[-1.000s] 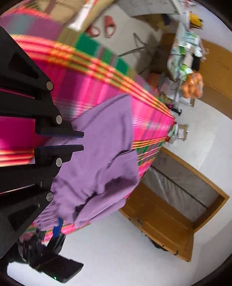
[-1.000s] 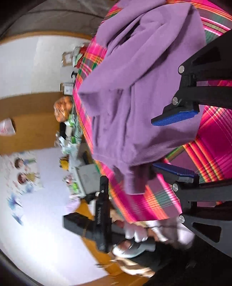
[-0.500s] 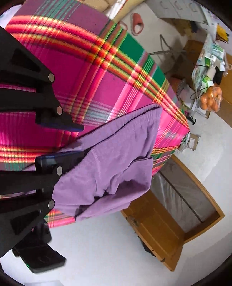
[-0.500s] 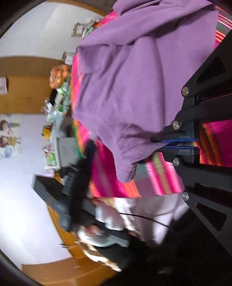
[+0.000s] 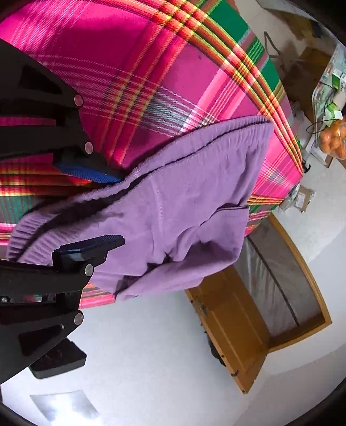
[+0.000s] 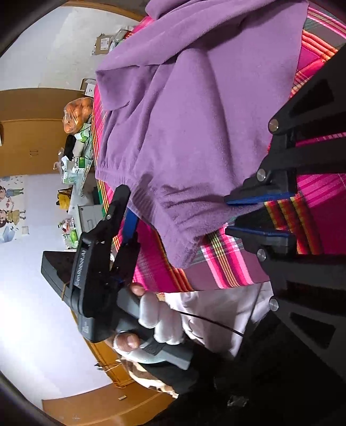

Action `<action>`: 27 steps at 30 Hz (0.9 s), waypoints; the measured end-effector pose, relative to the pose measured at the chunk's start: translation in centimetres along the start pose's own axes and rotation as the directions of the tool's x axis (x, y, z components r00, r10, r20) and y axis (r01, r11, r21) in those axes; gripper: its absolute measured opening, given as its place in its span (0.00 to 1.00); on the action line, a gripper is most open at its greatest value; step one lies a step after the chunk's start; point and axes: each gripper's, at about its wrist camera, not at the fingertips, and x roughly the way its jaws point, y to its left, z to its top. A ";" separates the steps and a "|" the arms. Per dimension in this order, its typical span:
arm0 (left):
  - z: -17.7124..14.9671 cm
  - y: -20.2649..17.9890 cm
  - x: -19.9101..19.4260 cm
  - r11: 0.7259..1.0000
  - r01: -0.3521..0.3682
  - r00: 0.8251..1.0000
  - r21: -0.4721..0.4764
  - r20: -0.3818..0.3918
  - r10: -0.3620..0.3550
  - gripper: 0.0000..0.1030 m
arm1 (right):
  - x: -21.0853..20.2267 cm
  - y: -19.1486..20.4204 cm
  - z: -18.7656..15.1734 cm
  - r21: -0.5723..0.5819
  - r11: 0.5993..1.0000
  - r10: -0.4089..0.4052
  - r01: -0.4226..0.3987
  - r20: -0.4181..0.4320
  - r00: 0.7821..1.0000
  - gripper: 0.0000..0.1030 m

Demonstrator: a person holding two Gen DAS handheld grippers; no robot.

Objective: Fold clothes

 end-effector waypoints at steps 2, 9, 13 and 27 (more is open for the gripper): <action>0.2 -0.6 0.8 1.000 -0.004 1.000 0.004 -0.010 0.004 0.39 | 0.0 -0.1 0.1 0.003 1.000 -0.003 0.003 0.003 1.000 0.16; 0.0 -2.3 2.6 0.993 -0.073 0.997 0.089 0.005 0.073 0.30 | -1.2 -0.5 0.0 0.014 1.000 -0.016 0.016 0.024 1.000 0.16; 0.2 -1.2 2.1 0.988 -0.136 0.991 0.074 0.026 0.134 0.08 | -2.3 -1.2 -0.2 0.052 0.998 -0.034 0.031 0.053 0.998 0.16; 7.4 6.1 -4.9 0.962 -0.271 0.950 -0.032 0.150 0.273 0.08 | -3.9 -5.9 0.9 0.308 0.948 -0.136 0.085 0.148 0.980 0.16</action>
